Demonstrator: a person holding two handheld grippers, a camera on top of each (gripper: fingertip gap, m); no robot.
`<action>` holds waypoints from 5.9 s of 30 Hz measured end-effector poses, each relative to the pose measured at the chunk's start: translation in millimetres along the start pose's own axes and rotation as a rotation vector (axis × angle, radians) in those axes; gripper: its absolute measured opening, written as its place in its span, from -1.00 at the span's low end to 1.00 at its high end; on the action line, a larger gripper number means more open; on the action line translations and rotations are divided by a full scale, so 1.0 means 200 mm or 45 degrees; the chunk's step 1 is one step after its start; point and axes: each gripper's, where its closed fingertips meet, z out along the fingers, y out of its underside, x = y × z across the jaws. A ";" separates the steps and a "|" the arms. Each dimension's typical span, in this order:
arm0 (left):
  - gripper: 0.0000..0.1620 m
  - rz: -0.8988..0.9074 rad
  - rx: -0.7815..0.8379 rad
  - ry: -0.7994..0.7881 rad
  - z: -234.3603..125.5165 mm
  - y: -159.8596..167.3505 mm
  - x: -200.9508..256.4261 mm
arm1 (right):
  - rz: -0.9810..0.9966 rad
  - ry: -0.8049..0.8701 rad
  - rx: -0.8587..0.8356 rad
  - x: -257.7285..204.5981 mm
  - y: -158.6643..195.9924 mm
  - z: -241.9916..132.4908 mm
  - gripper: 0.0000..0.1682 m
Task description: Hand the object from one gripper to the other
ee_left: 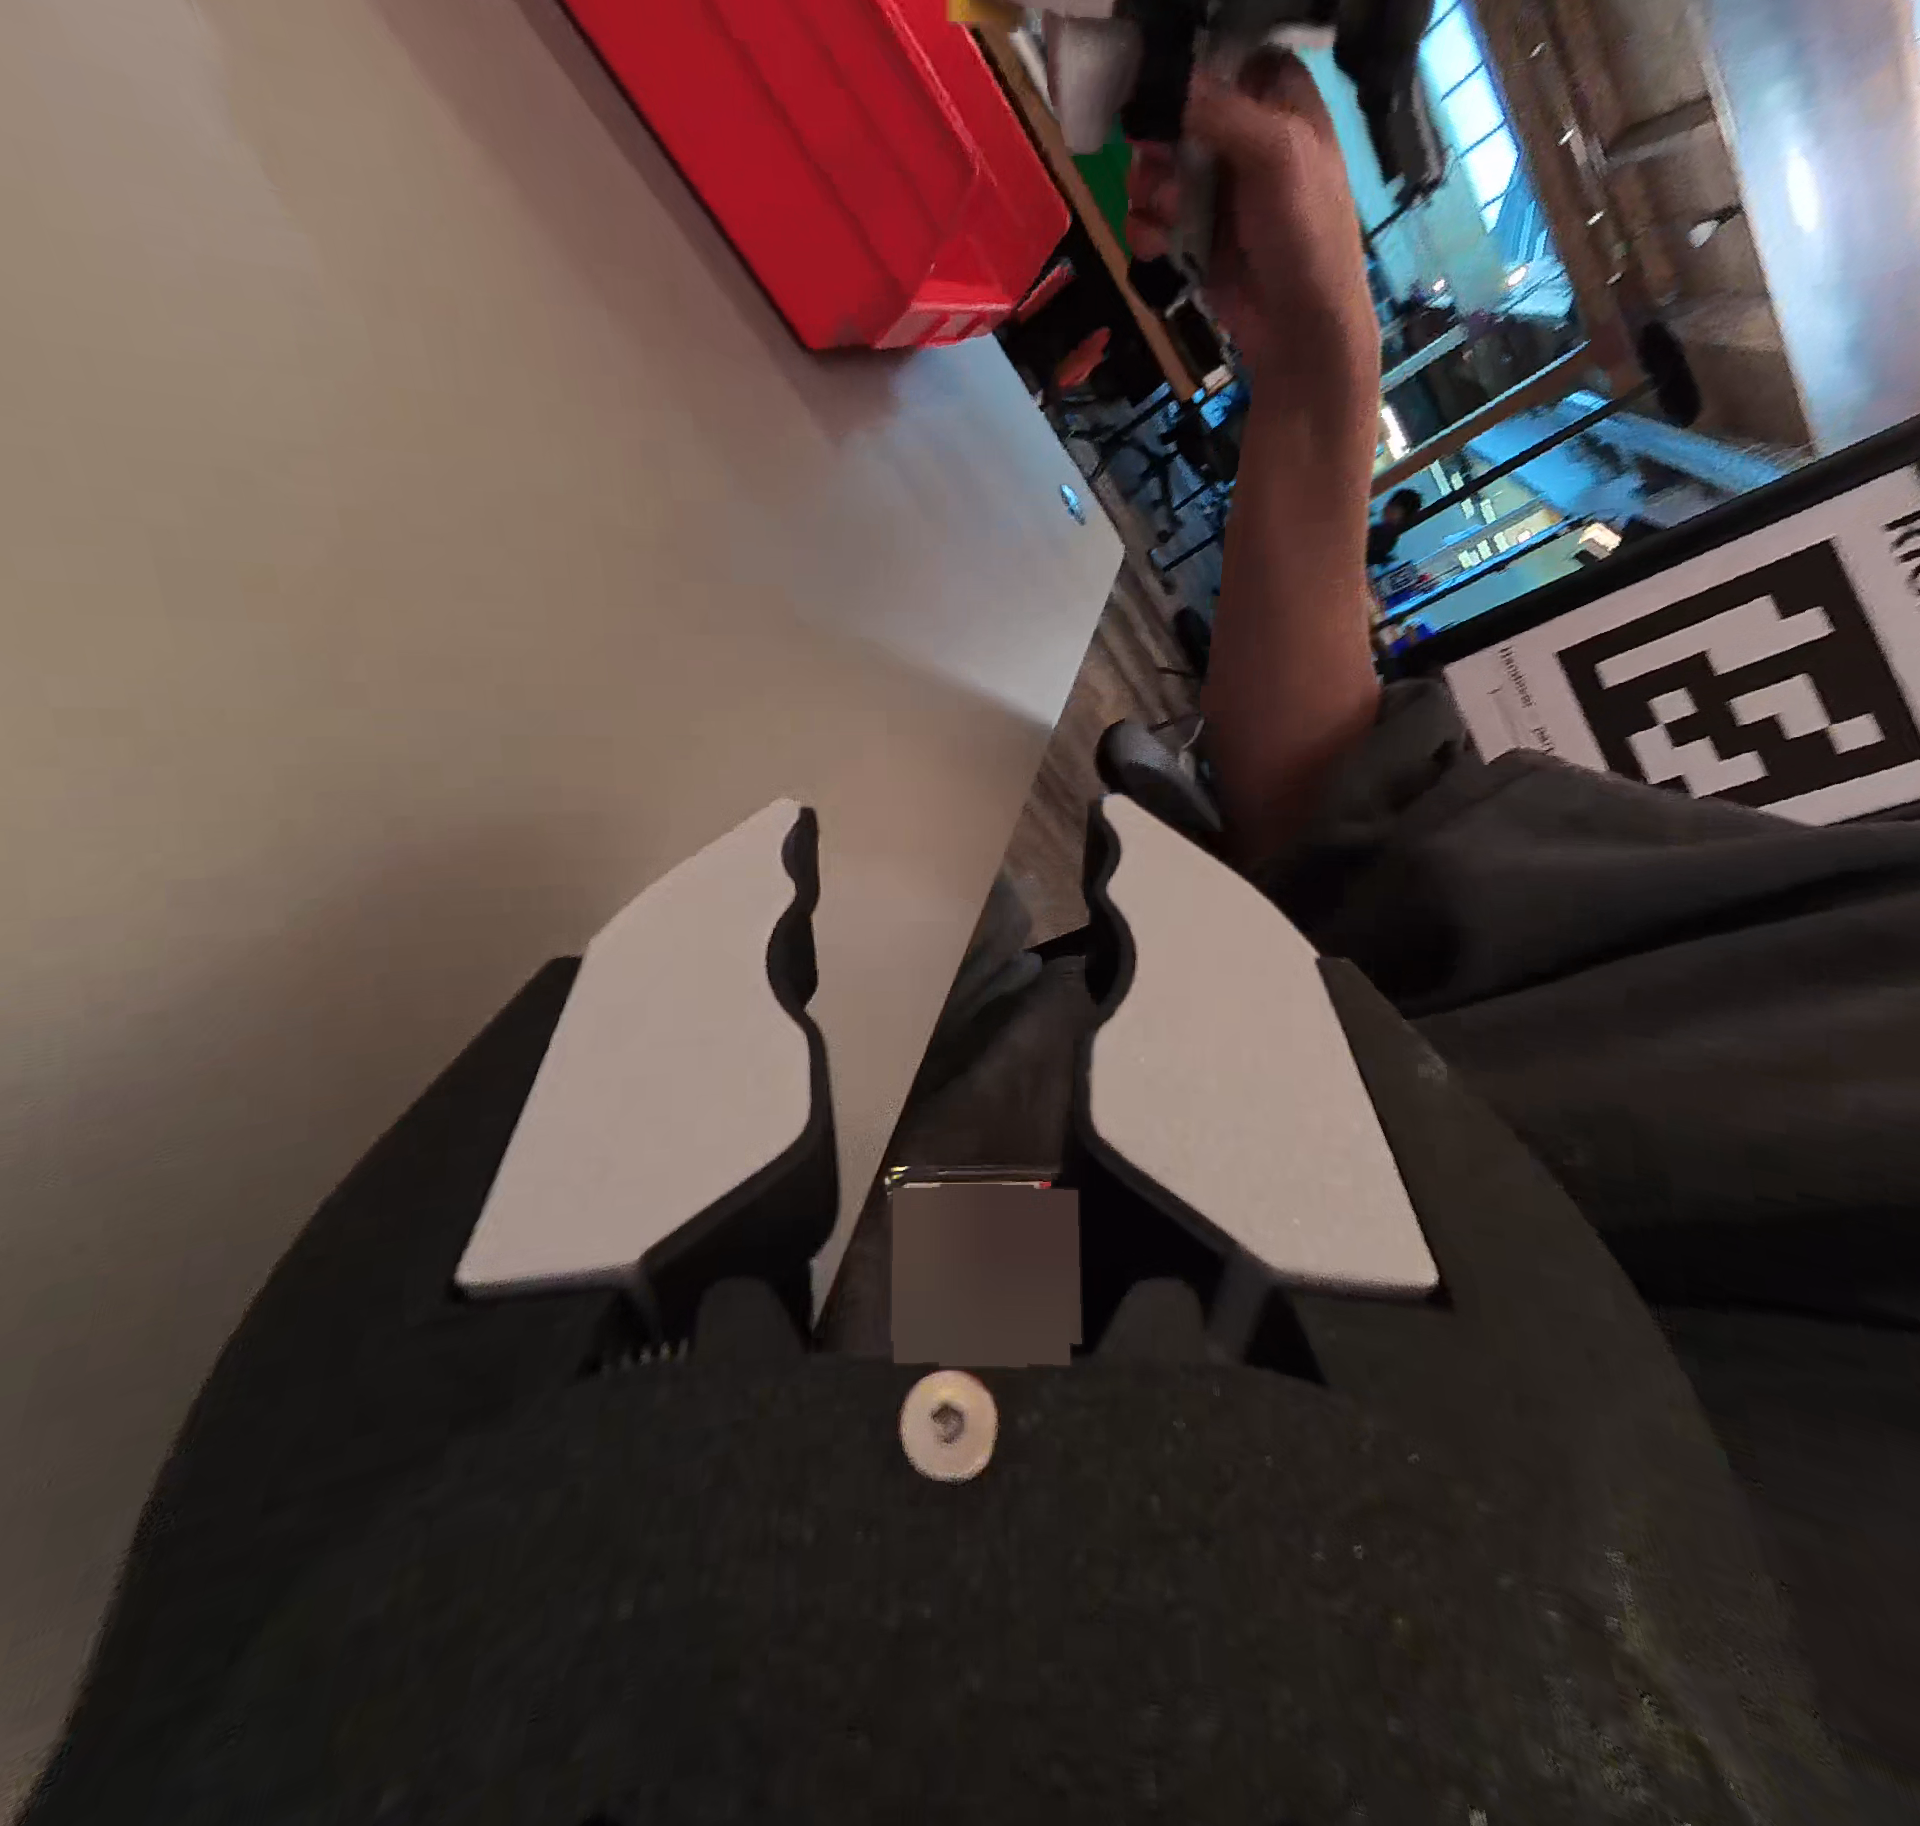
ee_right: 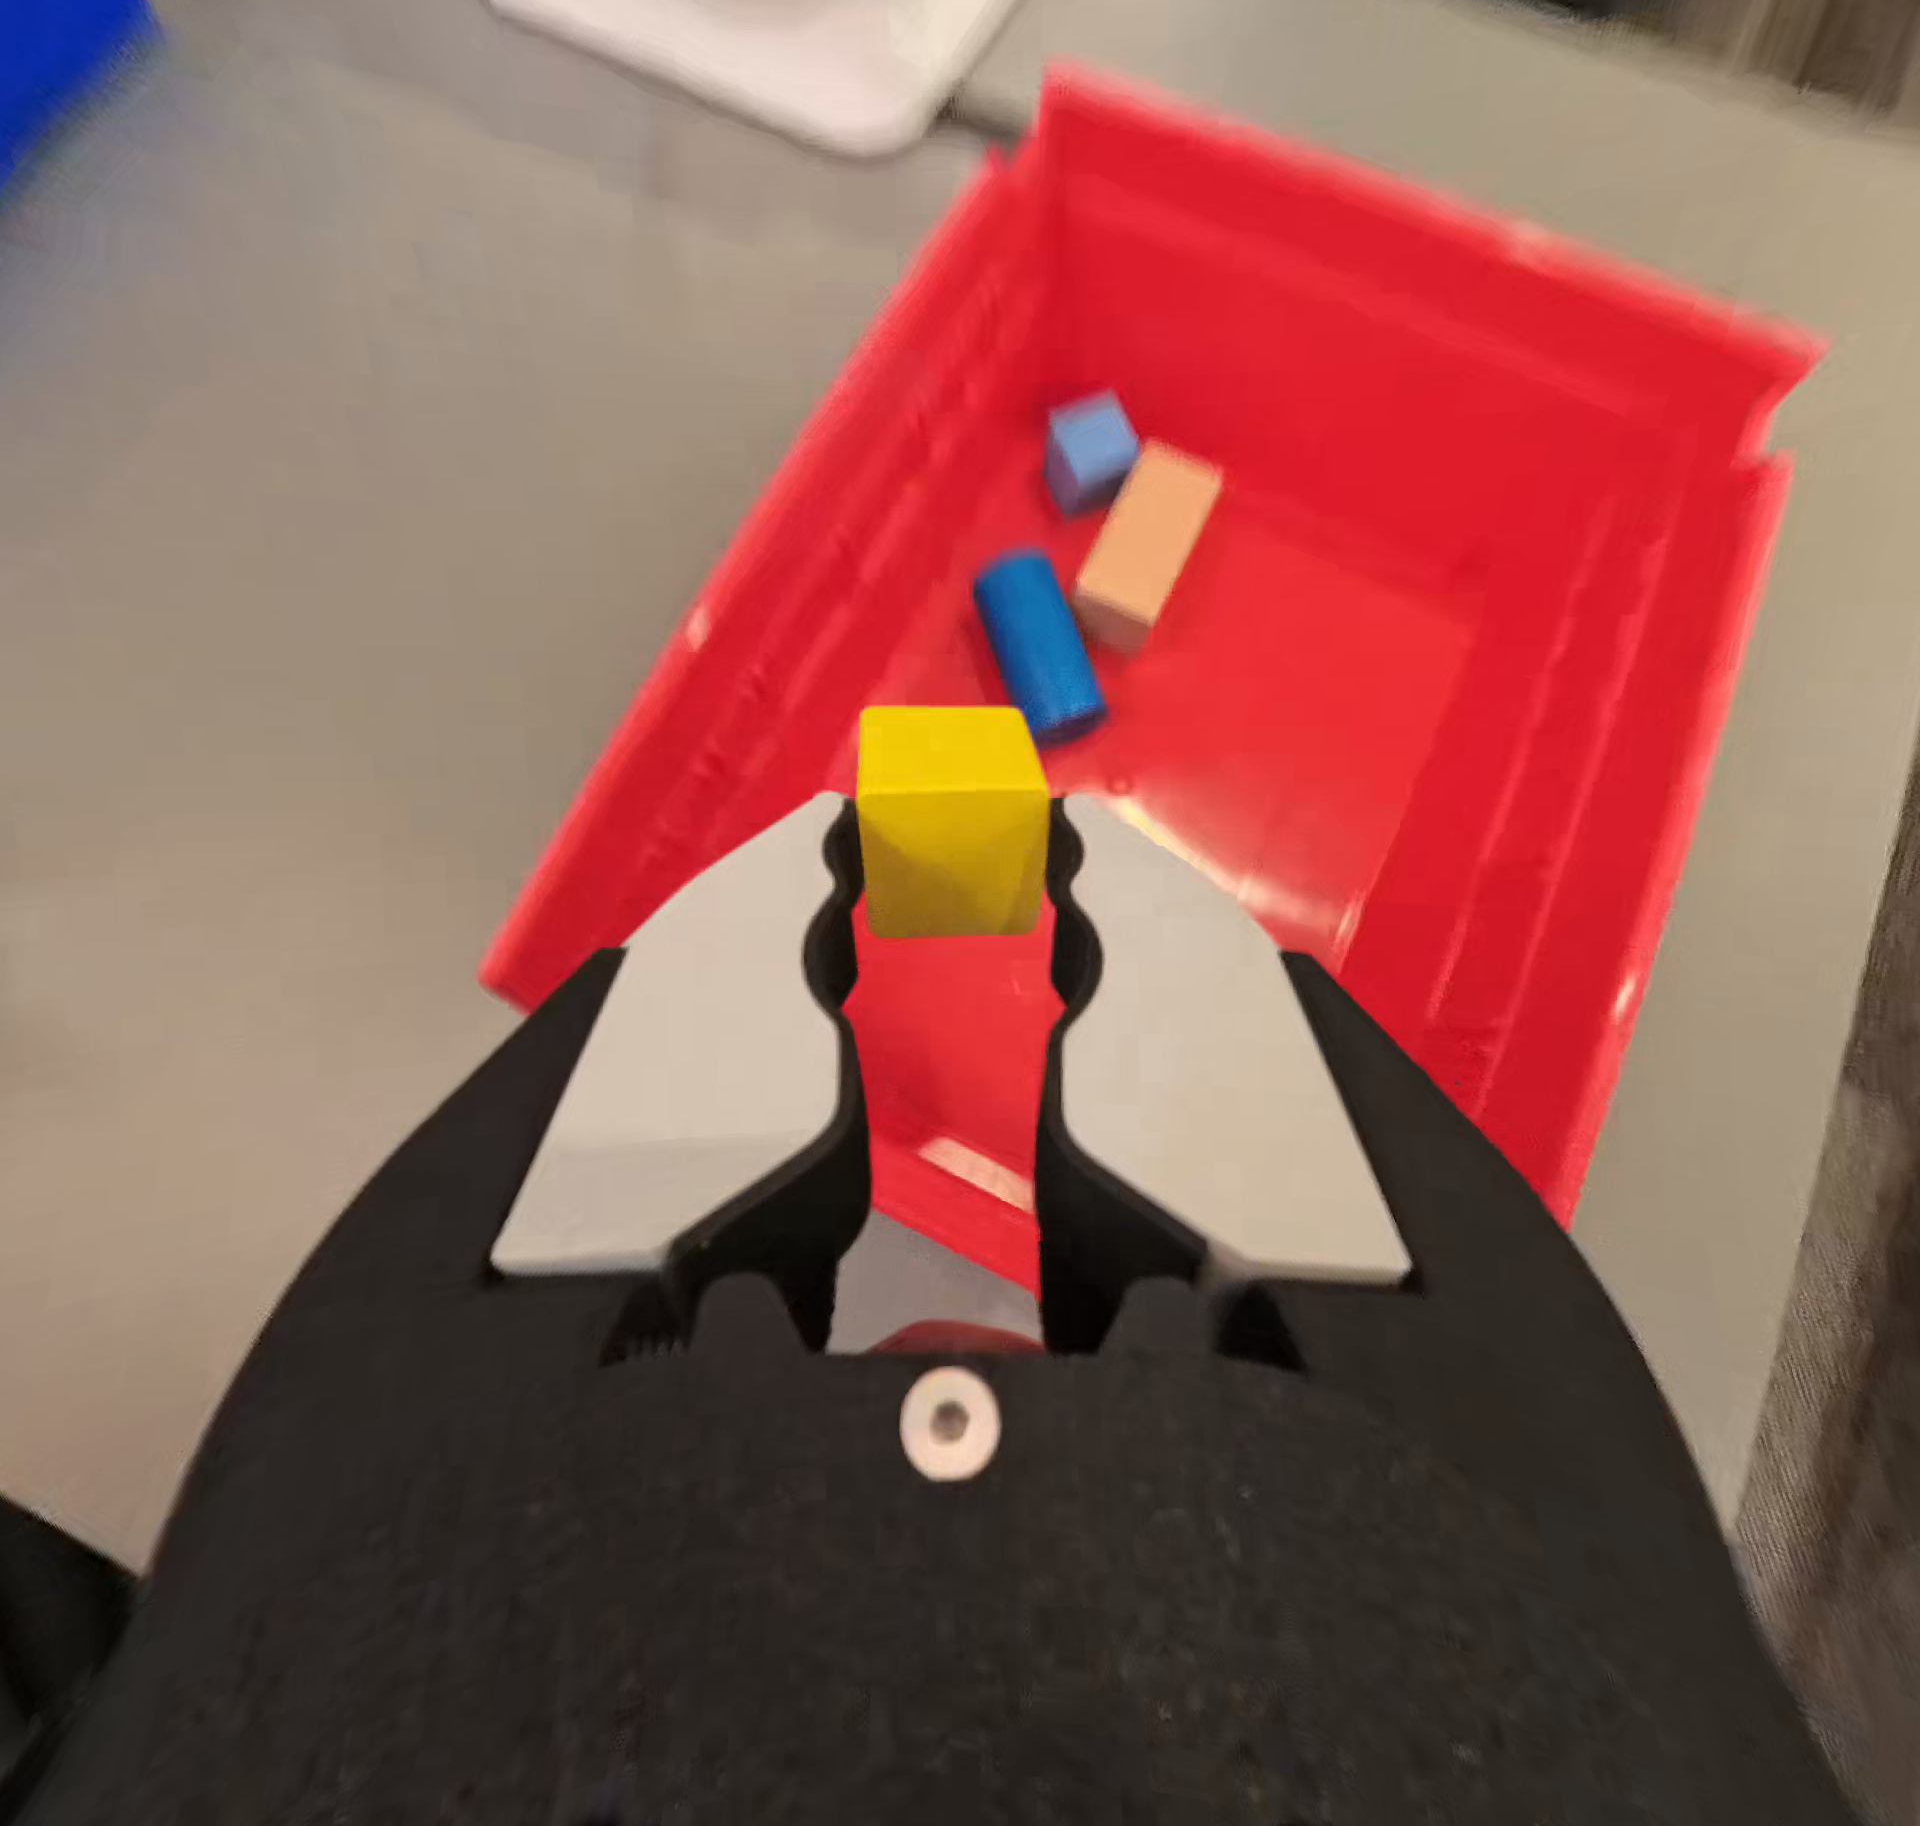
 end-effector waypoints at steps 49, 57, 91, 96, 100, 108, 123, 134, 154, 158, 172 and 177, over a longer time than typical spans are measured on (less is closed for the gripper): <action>-0.32 0.590 -0.699 -1.407 -1.03 -1.00 -1.00 | -0.277 -0.647 0.487 -1.22 0.59 -0.19 -0.49; -0.27 0.444 -1.260 -1.598 -1.17 -0.92 -1.43 | -0.309 -0.620 0.446 -1.18 0.63 -0.17 -0.49; -0.57 0.612 0.118 -0.131 0.06 -0.51 0.07 | -0.045 -1.162 0.796 -1.53 -0.07 -0.17 -0.24; -0.57 0.604 0.094 -0.056 0.17 -0.41 0.10 | 0.088 -1.379 0.784 -1.60 -0.14 -0.16 -0.26; -0.57 0.549 0.065 -0.015 0.24 -0.36 0.09 | 0.232 -1.493 0.712 -1.60 -0.10 -0.06 -0.29; -0.45 0.510 0.135 -0.073 0.25 -0.30 0.10 | 0.172 -1.517 0.689 -1.59 -0.02 -0.11 -0.59; -0.33 0.665 0.203 -0.399 -0.05 -0.14 0.00 | 0.325 -0.120 0.323 -0.12 -0.14 -0.10 -0.59; -0.33 0.706 0.149 -0.468 -0.04 -0.12 -0.04 | 0.612 0.112 -0.280 0.37 0.00 0.46 -0.58; -0.32 0.820 0.088 -0.554 -0.04 -0.10 -0.07 | 0.649 0.555 -0.865 0.73 0.17 0.67 -0.56; -0.29 0.809 0.108 -0.570 -0.06 -0.11 -0.08 | 0.492 0.611 -0.646 0.69 -0.02 0.49 -0.19; -0.25 0.676 0.246 -0.773 -0.36 -0.33 -0.21 | -0.015 -0.332 0.611 -0.87 0.27 -0.16 -0.27; -0.32 0.735 0.012 -0.838 -0.60 -0.53 -0.26 | -0.045 -0.352 0.600 -0.99 0.44 -0.15 -0.32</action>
